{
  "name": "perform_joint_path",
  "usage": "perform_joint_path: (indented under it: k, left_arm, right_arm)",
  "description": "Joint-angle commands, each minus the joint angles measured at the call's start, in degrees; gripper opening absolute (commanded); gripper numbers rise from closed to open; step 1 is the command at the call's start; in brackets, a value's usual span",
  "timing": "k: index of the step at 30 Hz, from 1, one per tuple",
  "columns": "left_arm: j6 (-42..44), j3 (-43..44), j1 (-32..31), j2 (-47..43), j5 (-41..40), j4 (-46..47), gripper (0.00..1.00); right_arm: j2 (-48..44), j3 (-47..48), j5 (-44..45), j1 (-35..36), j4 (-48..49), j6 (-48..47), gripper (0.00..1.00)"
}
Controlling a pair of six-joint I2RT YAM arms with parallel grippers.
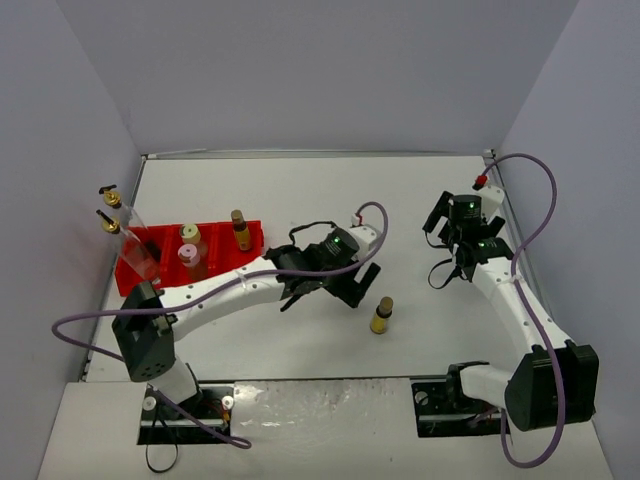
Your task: Organize the condiment bottles
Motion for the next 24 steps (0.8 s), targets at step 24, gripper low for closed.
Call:
perform_joint_path:
  k: [24]
  left_arm:
    - [3.2,13.3,-8.0,12.1,6.9,5.9,0.76]
  right_arm:
    - [-1.7,1.4,1.8,-0.6,0.8,-0.6,1.0]
